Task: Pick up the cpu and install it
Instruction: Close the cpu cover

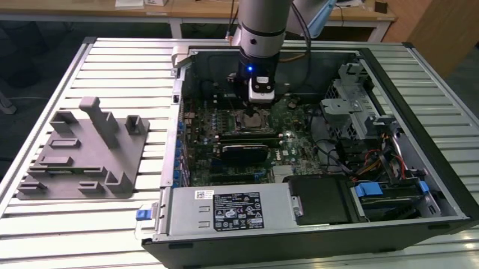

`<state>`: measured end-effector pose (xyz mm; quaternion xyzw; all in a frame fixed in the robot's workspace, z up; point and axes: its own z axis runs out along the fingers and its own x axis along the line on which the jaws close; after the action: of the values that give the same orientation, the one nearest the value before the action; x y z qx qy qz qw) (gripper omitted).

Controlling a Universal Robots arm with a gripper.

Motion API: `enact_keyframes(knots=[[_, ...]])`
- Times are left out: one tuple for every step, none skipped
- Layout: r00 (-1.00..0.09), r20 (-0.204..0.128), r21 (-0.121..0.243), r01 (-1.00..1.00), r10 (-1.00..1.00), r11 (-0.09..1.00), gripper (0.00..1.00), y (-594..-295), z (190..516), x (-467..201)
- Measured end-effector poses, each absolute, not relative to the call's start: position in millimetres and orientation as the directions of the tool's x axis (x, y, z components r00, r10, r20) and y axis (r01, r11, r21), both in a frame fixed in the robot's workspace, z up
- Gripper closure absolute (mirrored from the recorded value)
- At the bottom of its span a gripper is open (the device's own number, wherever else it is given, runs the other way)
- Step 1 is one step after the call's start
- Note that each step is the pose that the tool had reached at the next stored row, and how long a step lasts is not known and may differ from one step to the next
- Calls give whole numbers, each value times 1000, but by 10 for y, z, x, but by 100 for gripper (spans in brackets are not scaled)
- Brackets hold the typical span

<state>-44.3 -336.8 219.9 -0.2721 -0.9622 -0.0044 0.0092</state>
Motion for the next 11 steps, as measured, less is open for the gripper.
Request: enact_keyframes(knots=[[-861,20,4,509,509,861,89,-3368,2199,-443],[-867,20,4,497,497,868,89,-3368,2199,-443],[-878,20,4,479,479,878,89,-3368,2198,-443],[-897,20,4,442,442,897,89,-3368,2197,-443],[-904,20,4,426,426,905,89,-3368,2197,-443],[-912,20,4,411,411,912,89,-3368,2196,-443],[-919,20,4,394,394,919,89,-3368,2196,-443],[-926,20,4,378,378,926,89,-3368,2196,-443],[-932,20,4,362,362,932,89,-3368,2196,-443],[-939,20,4,344,344,939,89,-3368,2195,-443],[-945,20,4,328,328,945,89,-3368,2195,-443]])
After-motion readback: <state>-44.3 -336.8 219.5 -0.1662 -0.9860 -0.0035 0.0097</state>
